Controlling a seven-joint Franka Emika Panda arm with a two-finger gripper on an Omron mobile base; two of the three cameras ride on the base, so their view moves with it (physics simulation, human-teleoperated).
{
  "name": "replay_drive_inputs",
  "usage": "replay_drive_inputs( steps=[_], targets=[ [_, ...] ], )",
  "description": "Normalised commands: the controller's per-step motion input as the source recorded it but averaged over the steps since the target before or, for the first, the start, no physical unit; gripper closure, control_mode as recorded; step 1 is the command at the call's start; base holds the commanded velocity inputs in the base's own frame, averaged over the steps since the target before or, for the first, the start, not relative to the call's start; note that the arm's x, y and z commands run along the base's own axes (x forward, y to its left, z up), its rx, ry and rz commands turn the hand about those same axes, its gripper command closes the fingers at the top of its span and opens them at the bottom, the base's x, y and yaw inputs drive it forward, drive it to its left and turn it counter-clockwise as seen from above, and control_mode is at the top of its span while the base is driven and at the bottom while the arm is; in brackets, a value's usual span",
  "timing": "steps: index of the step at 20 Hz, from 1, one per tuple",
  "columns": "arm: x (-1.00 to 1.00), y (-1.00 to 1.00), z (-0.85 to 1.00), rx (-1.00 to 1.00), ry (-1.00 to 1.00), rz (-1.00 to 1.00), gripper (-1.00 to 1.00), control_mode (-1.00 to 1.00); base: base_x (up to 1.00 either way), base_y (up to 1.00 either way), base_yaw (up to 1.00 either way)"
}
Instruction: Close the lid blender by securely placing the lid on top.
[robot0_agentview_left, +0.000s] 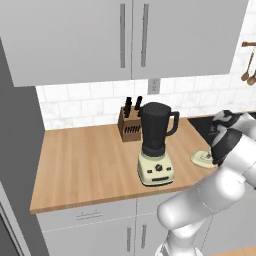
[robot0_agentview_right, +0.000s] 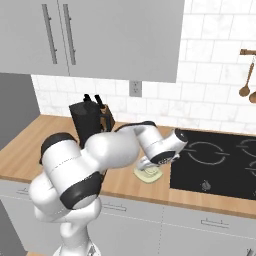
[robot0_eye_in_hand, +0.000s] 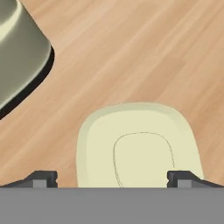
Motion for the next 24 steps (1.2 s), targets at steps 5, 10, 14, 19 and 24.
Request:
replay_drive_inputs(
  steps=[5, 10, 14, 19, 24],
  targets=[
    [0.11, -0.05, -0.16, -0.04, 0.0, 0.0, -1.0, -1.0, 0.0, 0.0, 0.0],
    [0.21, 0.07, -0.2, -0.08, 0.0, 0.0, -1.0, -1.0, 0.0, 0.0, 0.0],
    [0.1, 0.02, -0.17, -0.08, 0.0, 0.0, -1.0, -1.0, 0.0, 0.0, 0.0],
    [0.01, 0.01, -0.27, -0.11, 0.0, 0.0, -1.0, -1.0, 0.0, 0.0, 0.0],
    [0.07, 0.07, -0.34, -0.11, -0.01, 0.0, -1.0, -1.0, 0.0, 0.0, 0.0]
  ],
)
